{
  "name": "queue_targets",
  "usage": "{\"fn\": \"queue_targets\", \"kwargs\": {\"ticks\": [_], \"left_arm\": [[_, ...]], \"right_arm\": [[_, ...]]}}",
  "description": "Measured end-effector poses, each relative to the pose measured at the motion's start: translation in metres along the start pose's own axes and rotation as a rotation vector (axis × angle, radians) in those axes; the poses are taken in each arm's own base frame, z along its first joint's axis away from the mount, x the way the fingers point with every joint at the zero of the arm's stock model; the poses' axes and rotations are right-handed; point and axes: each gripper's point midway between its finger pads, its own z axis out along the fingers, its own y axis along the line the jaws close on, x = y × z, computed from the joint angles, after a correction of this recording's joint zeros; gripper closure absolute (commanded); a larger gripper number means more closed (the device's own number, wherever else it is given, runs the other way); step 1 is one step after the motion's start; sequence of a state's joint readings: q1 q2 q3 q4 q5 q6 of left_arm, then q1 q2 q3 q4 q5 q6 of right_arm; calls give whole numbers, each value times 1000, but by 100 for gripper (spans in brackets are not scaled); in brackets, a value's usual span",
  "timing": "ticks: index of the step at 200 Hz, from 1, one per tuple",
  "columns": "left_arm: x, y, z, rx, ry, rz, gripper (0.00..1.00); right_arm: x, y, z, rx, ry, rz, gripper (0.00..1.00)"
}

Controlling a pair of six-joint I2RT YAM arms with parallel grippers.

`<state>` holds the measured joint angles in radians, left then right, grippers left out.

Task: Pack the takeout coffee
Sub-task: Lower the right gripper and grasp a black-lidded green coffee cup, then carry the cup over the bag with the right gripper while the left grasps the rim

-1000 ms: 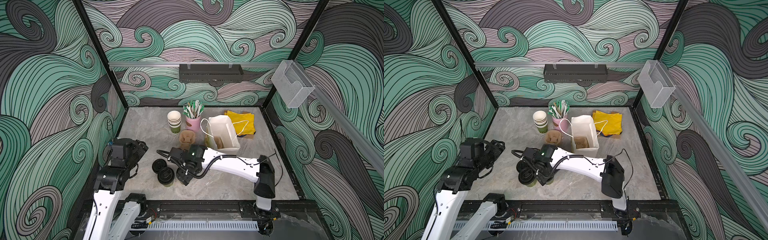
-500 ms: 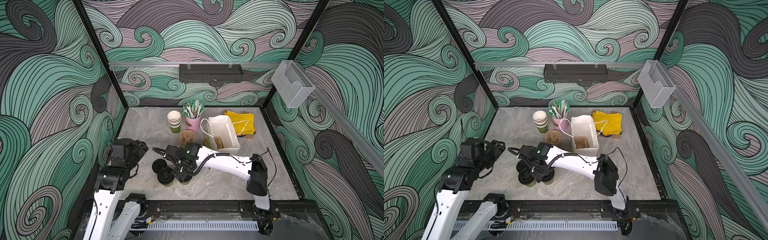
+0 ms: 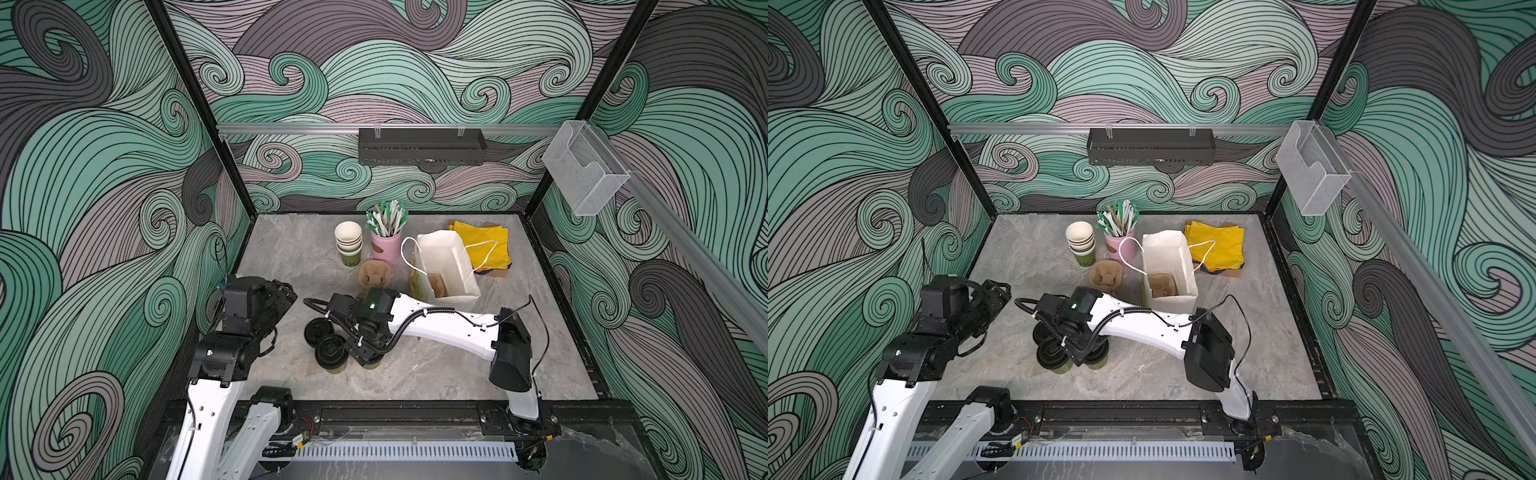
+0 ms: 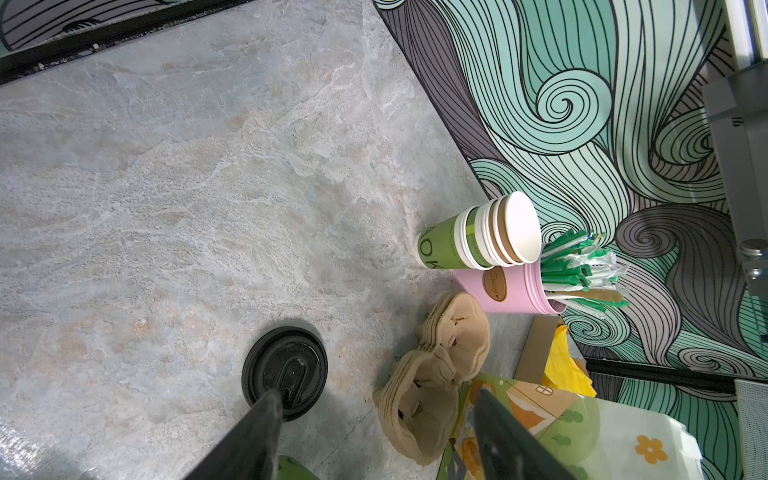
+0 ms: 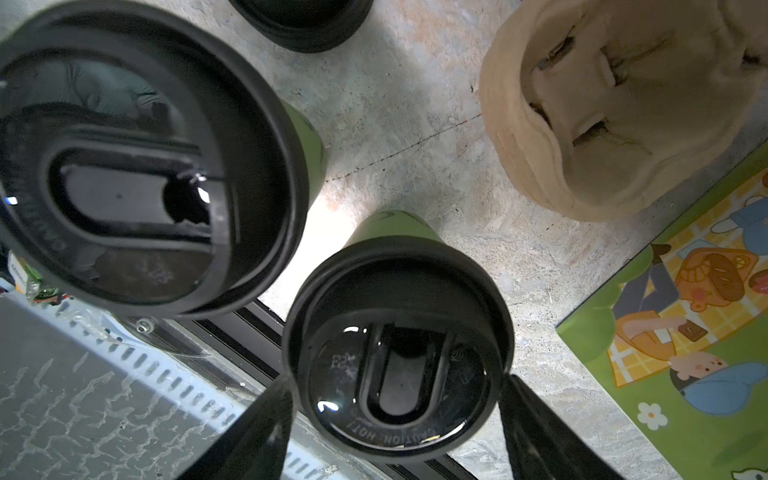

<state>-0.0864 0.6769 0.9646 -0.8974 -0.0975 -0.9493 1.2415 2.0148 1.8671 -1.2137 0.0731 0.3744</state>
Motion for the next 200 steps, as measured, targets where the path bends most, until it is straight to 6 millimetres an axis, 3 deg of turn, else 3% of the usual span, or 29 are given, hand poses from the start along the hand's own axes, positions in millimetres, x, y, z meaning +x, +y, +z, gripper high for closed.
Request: {"fn": "queue_targets", "kwargs": {"ticks": [200], "left_arm": [[0, 0, 1, -1, 2, 15, 26]], "right_arm": [[-1, -1, 7, 23, 20, 0, 24]]}}
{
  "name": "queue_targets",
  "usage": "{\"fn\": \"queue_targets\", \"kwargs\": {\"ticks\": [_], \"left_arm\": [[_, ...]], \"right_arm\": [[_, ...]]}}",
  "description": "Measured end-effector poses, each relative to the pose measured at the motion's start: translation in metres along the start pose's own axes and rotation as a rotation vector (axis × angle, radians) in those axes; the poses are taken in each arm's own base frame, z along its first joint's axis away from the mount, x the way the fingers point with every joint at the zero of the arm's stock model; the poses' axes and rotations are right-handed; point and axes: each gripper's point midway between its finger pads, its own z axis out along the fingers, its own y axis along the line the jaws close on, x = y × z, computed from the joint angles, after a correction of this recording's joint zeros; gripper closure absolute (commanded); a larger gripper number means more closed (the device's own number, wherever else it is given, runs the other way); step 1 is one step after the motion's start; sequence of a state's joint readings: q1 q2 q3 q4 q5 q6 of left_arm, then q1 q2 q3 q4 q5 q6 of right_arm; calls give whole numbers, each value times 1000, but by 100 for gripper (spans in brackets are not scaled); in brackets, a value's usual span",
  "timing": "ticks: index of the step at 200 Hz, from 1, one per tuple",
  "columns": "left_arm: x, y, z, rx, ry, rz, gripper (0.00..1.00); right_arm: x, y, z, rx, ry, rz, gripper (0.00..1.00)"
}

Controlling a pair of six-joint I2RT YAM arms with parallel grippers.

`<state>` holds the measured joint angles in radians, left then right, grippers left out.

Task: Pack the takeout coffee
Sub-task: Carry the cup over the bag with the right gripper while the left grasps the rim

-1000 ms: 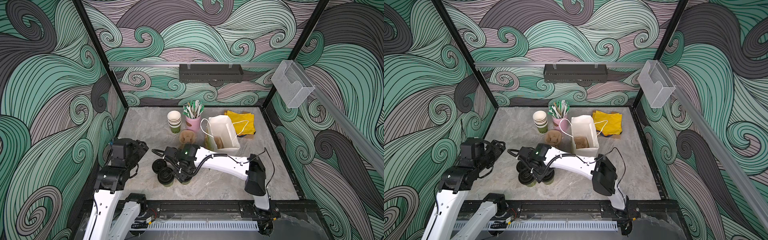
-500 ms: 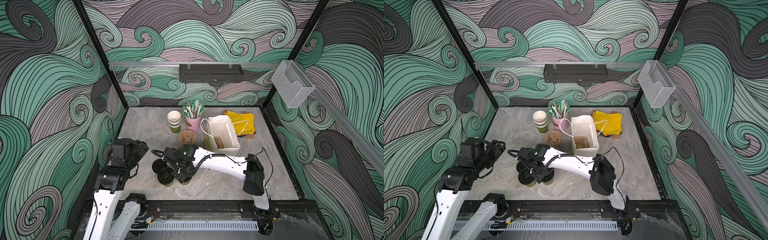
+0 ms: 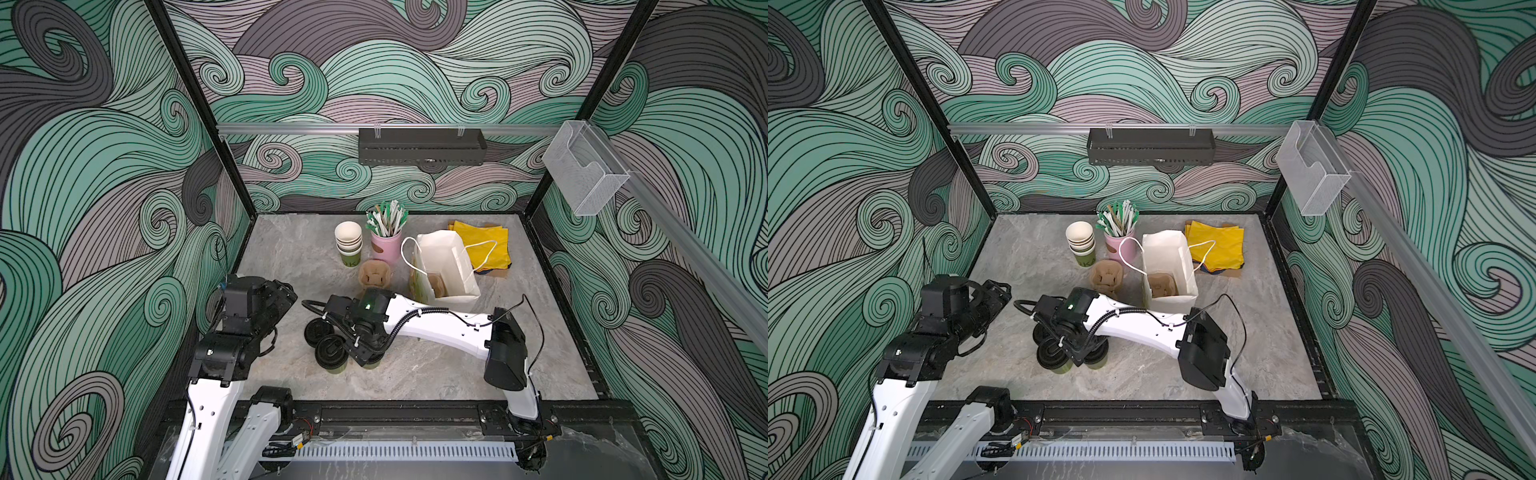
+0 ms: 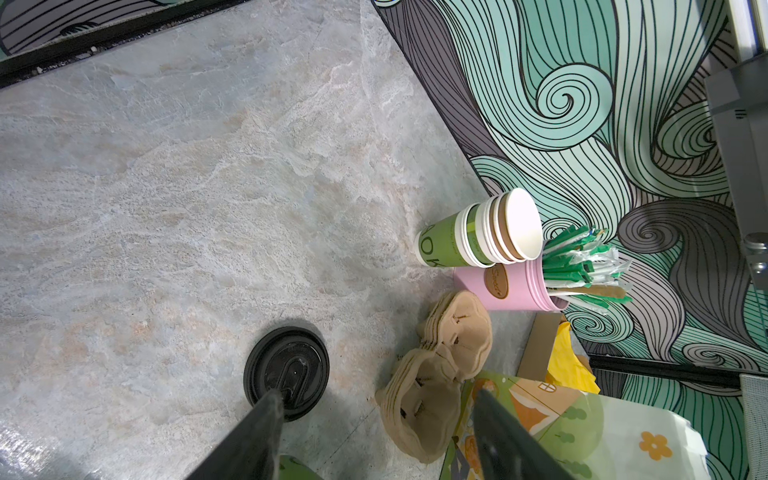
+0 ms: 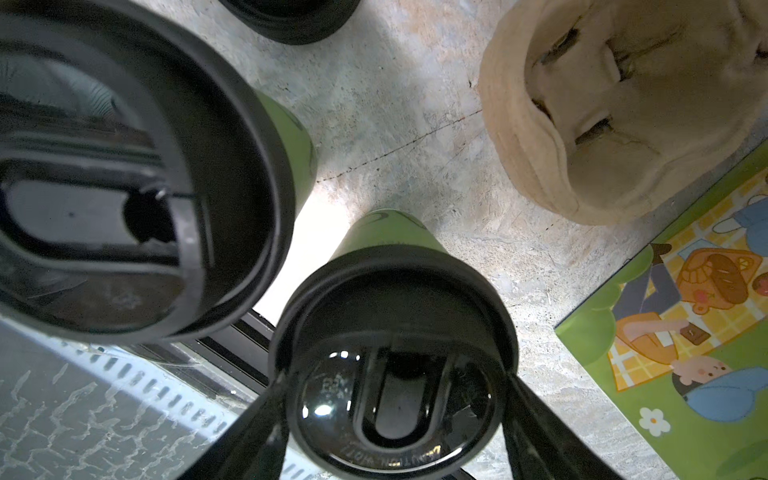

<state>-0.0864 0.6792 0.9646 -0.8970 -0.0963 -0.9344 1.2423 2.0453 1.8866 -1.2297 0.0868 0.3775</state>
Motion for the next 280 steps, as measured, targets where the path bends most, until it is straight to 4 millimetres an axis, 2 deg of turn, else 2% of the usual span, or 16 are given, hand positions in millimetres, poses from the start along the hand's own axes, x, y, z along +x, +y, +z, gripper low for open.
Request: {"fn": "queue_targets", "kwargs": {"ticks": [29, 61, 96, 137, 155, 182, 206, 233, 280], "left_arm": [[0, 0, 0, 0, 0, 4, 27], [0, 0, 0, 0, 0, 10, 27], [-1, -1, -1, 2, -2, 21, 27], [-7, -9, -7, 26, -20, 51, 27], [-11, -18, -10, 58, -26, 74, 27], [-14, -37, -10, 124, -17, 115, 27], [-13, -54, -3, 176, 18, 149, 28], [-10, -75, 6, 238, 66, 177, 28], [-1, -116, 18, 369, 164, 228, 29]], "right_arm": [[0, 0, 0, 2, 0, 0, 26], [0, -1, 0, 8, -1, 4, 32], [0, -2, 0, 13, -2, 13, 32], [8, -5, -14, 26, -6, 41, 32], [16, -9, -35, 38, -20, 59, 32], [27, -15, -82, 35, -89, 103, 33], [40, -27, -128, 19, -161, 151, 33], [51, -42, -170, 9, -236, 194, 33], [49, -60, -226, -36, -397, 268, 32]]}}
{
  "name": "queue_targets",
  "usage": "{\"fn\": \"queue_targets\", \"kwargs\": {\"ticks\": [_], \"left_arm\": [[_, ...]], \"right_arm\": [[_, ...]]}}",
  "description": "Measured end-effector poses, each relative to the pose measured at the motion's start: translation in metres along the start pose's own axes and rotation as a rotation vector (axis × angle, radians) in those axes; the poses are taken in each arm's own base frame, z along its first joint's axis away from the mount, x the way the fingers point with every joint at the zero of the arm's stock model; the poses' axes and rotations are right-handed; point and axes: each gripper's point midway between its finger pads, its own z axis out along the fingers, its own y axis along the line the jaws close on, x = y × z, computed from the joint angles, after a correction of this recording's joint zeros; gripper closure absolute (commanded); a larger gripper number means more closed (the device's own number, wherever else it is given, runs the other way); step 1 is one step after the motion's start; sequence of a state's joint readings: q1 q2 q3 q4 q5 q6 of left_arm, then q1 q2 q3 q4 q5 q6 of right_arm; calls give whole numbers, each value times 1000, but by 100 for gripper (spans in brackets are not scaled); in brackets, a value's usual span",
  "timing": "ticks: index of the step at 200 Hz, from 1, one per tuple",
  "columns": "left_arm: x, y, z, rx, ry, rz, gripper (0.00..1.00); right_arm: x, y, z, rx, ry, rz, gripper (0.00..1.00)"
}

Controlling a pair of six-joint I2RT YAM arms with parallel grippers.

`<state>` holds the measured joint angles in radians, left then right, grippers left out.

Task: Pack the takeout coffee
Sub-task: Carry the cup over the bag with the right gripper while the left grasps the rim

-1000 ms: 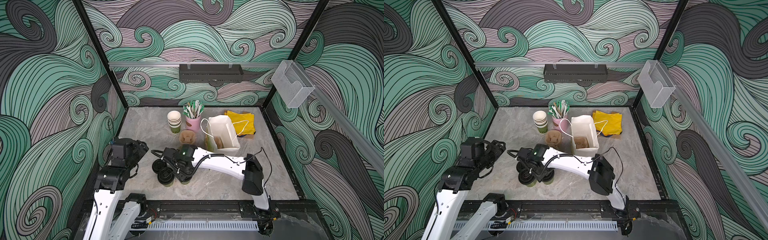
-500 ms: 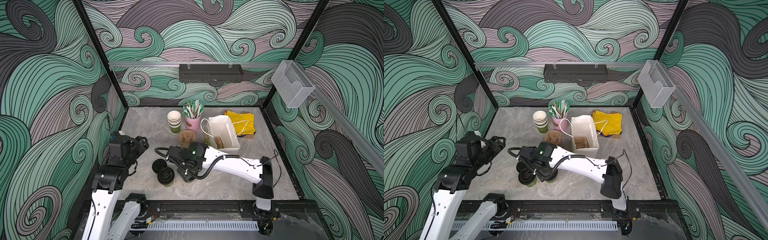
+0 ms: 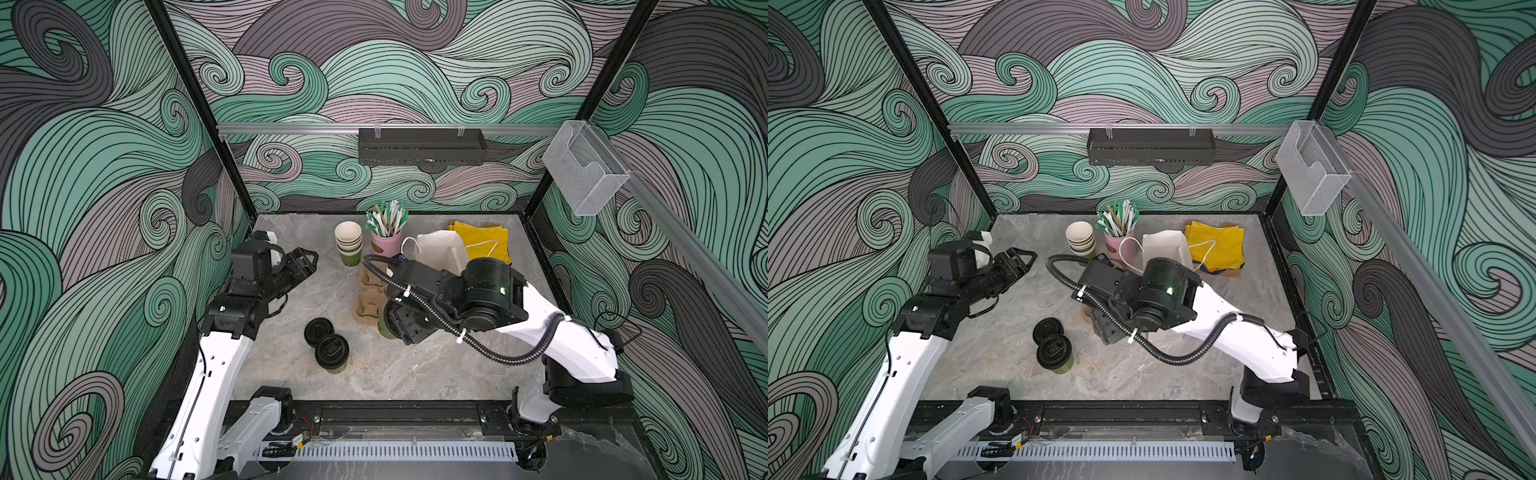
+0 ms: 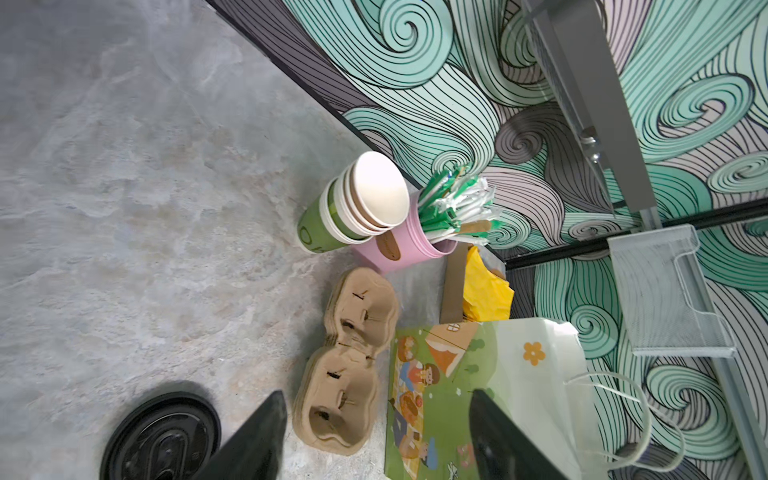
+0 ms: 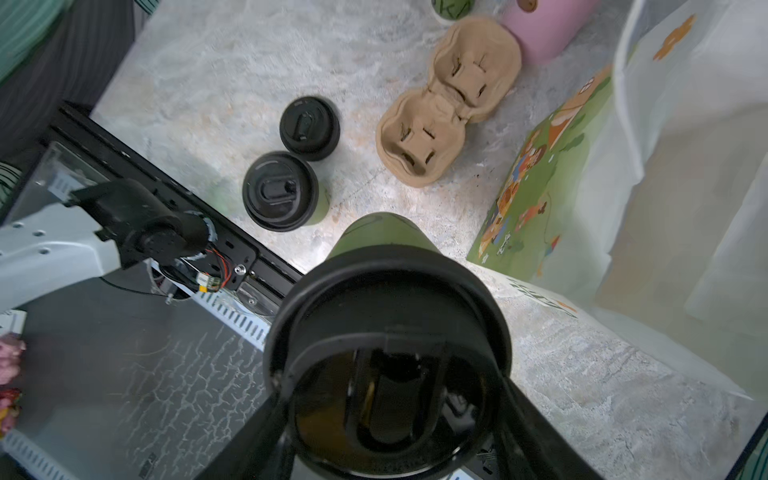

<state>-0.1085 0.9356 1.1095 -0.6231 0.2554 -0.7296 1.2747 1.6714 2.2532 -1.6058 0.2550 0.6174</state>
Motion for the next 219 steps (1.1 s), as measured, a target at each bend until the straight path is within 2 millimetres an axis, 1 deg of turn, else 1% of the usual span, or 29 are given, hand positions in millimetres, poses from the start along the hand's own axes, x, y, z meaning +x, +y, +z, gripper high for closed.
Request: {"fn": "queue_targets", "kwargs": {"ticks": [15, 25, 46, 69, 88, 102, 120, 137, 162, 175, 197, 219], "left_arm": [[3, -17, 8, 48, 35, 34, 28], [8, -33, 13, 91, 63, 68, 27], [16, -66, 21, 175, 102, 132, 26], [28, -94, 30, 248, 139, 181, 26], [36, -108, 39, 282, 166, 203, 26], [43, -114, 47, 294, 187, 212, 25], [52, -121, 57, 304, 214, 223, 19], [61, -135, 62, 334, 240, 244, 17], [74, -158, 62, 398, 265, 278, 16], [78, -167, 61, 424, 274, 289, 16], [81, -176, 62, 449, 282, 301, 19], [85, -175, 69, 444, 297, 303, 25]], "right_arm": [[-7, -6, -13, -18, -40, 34, 32], [-9, -13, -22, -28, -65, 60, 33], [-11, -24, -41, -47, -111, 100, 33], [-10, -40, -63, -66, -169, 150, 33], [-9, -54, -82, -77, -222, 193, 32], [-7, -67, -96, -79, -266, 233, 32], [-5, -84, -112, -73, -320, 280, 32], [-2, -102, -122, -49, -360, 332, 32], [-3, -125, -125, 17, -391, 398, 31], [-8, -133, -120, 56, -387, 424, 31], [-19, -141, -99, 123, -342, 445, 31], [-29, -147, -65, 186, -251, 445, 32]]}}
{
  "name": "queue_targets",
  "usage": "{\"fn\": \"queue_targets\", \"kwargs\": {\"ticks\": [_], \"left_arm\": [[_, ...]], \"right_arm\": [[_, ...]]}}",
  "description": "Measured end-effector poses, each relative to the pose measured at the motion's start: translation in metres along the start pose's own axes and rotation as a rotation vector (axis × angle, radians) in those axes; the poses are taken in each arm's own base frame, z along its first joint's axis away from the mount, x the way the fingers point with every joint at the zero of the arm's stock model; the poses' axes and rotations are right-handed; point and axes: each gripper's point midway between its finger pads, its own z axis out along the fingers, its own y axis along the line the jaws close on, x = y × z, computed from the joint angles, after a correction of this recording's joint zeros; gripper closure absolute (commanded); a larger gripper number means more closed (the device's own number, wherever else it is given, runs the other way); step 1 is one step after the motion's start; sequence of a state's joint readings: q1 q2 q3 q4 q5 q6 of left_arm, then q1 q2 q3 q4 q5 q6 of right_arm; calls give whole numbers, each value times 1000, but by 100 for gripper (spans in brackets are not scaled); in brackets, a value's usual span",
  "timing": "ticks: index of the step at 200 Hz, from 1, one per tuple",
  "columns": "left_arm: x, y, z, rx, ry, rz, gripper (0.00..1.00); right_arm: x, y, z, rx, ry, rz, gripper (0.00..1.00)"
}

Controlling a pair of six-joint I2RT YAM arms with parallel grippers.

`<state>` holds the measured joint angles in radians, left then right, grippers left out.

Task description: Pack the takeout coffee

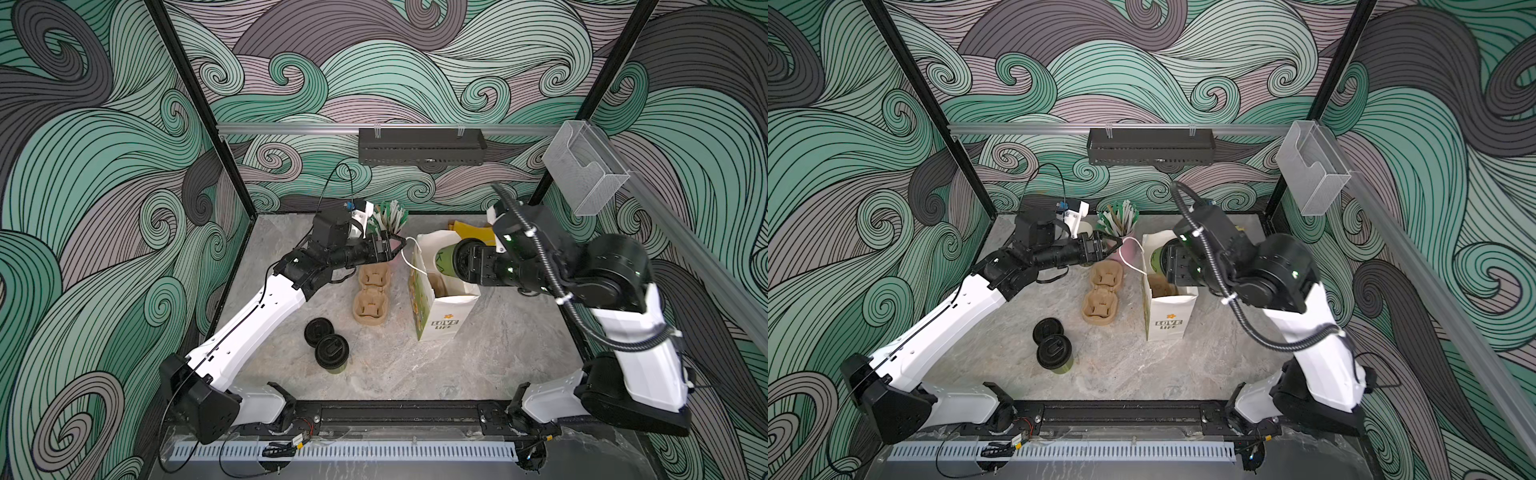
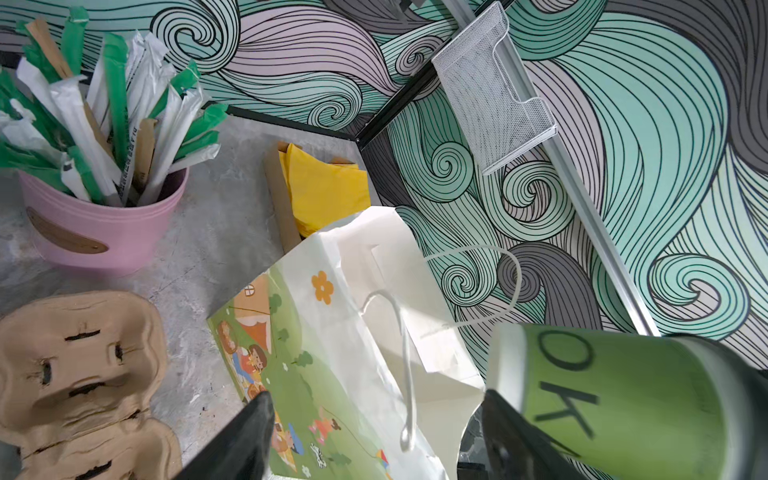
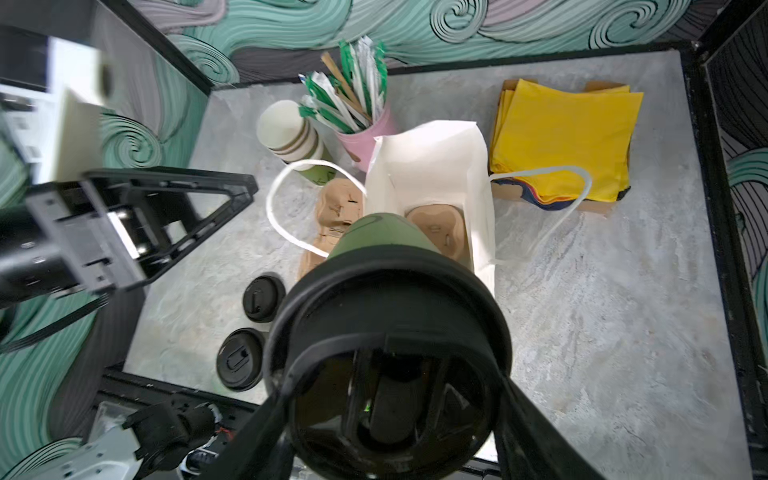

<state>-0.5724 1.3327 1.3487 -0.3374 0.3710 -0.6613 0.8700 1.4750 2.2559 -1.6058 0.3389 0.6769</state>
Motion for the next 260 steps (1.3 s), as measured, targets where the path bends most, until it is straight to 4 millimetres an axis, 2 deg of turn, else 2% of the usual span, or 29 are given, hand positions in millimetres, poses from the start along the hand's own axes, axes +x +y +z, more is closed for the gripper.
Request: {"fn": "queue_targets", "kwargs": {"ticks": [27, 48, 82, 128, 161, 226, 260], "left_arm": [[8, 4, 12, -4, 33, -6, 35], [14, 5, 20, 4, 59, -6, 43], [16, 5, 26, 17, 74, -4, 54], [19, 3, 28, 32, 87, 2, 82], [18, 0, 28, 52, 84, 7, 100], [18, -4, 28, 73, 89, 11, 100], [18, -6, 28, 80, 89, 13, 100]], "right_arm": [[6, -2, 39, 66, 108, -19, 32], [12, -7, 60, 97, 178, -22, 32], [19, -11, 83, 122, 259, -32, 32], [34, -13, 120, 163, 385, -63, 32], [49, -21, 134, 190, 461, -76, 32], [83, -38, 151, 227, 608, -75, 33], [86, -37, 155, 214, 620, -69, 34]]}}
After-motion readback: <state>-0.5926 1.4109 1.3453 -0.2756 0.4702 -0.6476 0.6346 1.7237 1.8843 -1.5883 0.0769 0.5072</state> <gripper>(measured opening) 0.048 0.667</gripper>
